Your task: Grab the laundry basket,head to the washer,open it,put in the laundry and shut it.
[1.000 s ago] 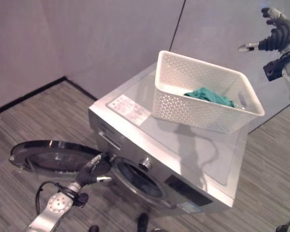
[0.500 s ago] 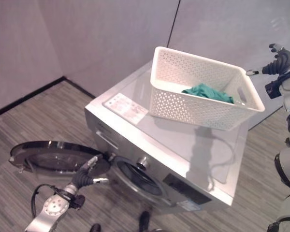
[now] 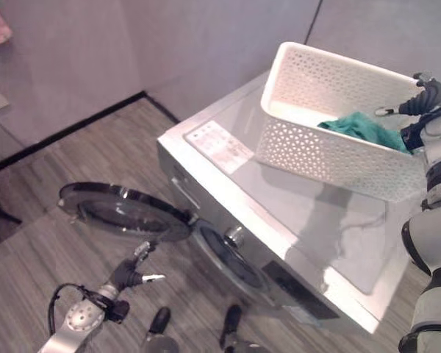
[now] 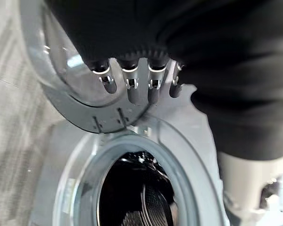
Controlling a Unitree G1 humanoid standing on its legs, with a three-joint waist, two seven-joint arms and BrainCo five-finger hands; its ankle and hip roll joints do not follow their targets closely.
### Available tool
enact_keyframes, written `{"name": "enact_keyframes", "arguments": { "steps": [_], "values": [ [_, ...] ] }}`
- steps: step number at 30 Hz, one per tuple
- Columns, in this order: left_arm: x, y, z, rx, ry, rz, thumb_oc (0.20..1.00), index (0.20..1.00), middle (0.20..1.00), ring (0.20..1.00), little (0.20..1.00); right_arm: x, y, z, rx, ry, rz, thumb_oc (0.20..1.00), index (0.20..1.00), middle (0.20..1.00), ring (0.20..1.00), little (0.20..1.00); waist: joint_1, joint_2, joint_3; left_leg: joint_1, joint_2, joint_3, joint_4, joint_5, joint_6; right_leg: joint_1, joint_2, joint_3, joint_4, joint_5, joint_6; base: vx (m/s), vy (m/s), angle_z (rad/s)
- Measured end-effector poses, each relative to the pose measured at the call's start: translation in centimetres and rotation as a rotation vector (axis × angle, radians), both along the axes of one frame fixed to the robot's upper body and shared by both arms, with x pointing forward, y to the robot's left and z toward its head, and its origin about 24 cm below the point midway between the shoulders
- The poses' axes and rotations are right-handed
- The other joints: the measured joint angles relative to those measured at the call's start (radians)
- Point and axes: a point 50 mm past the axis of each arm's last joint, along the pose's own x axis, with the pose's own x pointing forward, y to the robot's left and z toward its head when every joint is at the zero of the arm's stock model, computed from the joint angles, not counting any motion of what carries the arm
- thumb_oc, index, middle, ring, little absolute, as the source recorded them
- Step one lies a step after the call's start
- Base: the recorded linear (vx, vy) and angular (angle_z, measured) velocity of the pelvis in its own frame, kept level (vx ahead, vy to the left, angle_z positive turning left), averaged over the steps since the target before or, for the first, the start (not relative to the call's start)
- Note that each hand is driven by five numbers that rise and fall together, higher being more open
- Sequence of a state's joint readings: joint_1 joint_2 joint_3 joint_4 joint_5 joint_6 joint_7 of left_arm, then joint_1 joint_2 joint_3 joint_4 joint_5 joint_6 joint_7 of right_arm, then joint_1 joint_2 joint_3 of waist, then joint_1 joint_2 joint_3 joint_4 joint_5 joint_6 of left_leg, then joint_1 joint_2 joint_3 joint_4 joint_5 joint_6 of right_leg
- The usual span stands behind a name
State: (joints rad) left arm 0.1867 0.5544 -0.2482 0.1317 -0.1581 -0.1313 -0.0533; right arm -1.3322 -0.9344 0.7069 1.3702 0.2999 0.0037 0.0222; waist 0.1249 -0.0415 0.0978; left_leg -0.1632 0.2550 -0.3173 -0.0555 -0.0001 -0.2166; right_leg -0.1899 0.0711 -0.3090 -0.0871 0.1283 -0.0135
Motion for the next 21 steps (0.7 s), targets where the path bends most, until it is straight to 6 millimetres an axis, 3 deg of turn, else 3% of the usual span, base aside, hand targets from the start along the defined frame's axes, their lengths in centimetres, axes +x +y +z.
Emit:
{"name": "enact_keyframes", "arguments": {
  "steps": [2, 8, 10, 15, 19, 21],
  "values": [
    [0.0, 0.0, 0.0, 0.000, 0.002, -0.003, 1.000, 1.000, 1.000, 1.000, 1.000, -0.3, -0.4, 0.2, 0.009, -0.002, -0.023, 1.000, 1.000, 1.000, 1.000, 1.000, 0.027, 0.006, 0.004, -0.018, 0.005, -0.003, 0.003, 0.013, -0.007, -0.007, 0.006, -0.012, 0.000, -0.004, -0.004, 0.10, -0.136, 0.37],
    [0.6, 0.2, 0.8, 0.027, -0.024, -0.036, 1.000, 1.000, 1.000, 1.000, 1.000, -1.5, -2.2, -0.9, 0.056, 0.043, -0.115, 1.000, 1.000, 1.000, 1.000, 1.000, 0.056, 0.010, 0.007, -0.053, 0.016, -0.004, 0.017, 0.035, -0.012, -0.002, 0.019, -0.059, 0.000, -0.025, -0.011, 0.07, -0.090, 0.26],
    [0.9, -0.4, 1.4, 0.016, -0.043, -0.077, 1.000, 1.000, 1.000, 1.000, 1.000, -1.9, -2.6, -1.7, 0.075, 0.120, -0.123, 1.000, 1.000, 1.000, 1.000, 1.000, 0.077, 0.000, 0.013, -0.054, 0.016, 0.000, 0.018, 0.048, -0.013, 0.002, 0.020, -0.064, 0.000, -0.028, -0.010, 0.08, -0.076, 0.08],
    [0.6, -0.3, 2.3, 0.031, -0.056, -0.123, 1.000, 1.000, 1.000, 1.000, 1.000, -2.7, -3.5, -3.1, -0.126, 0.416, -0.107, 1.000, 1.000, 1.000, 1.000, 1.000, 0.082, -0.038, 0.039, -0.048, 0.019, -0.003, 0.017, 0.057, -0.024, 0.020, 0.022, -0.086, 0.000, -0.035, -0.008, 0.05, -0.040, 0.12],
    [-0.1, -0.2, 1.7, 0.033, -0.016, -0.135, 1.000, 1.000, 1.000, 1.000, 1.000, -2.1, -2.7, -3.2, -0.165, 0.471, -0.012, 1.000, 1.000, 1.000, 1.000, 1.000, 0.084, -0.064, 0.053, -0.047, 0.018, -0.005, 0.015, 0.056, -0.024, 0.023, 0.021, -0.089, 0.000, -0.034, -0.006, 0.02, -0.035, 0.02],
    [-0.3, 0.0, 1.6, 0.035, -0.010, -0.129, 1.000, 1.000, 1.000, 1.000, 1.000, -1.7, -1.7, -5.1, -0.185, 0.551, 0.084, 1.000, 1.000, 1.000, 1.000, 1.000, 0.087, -0.084, 0.063, -0.045, 0.023, -0.005, 0.013, 0.056, -0.024, 0.027, 0.026, -0.091, 0.000, -0.034, -0.006, 0.01, -0.038, 0.04]
  ]
}}
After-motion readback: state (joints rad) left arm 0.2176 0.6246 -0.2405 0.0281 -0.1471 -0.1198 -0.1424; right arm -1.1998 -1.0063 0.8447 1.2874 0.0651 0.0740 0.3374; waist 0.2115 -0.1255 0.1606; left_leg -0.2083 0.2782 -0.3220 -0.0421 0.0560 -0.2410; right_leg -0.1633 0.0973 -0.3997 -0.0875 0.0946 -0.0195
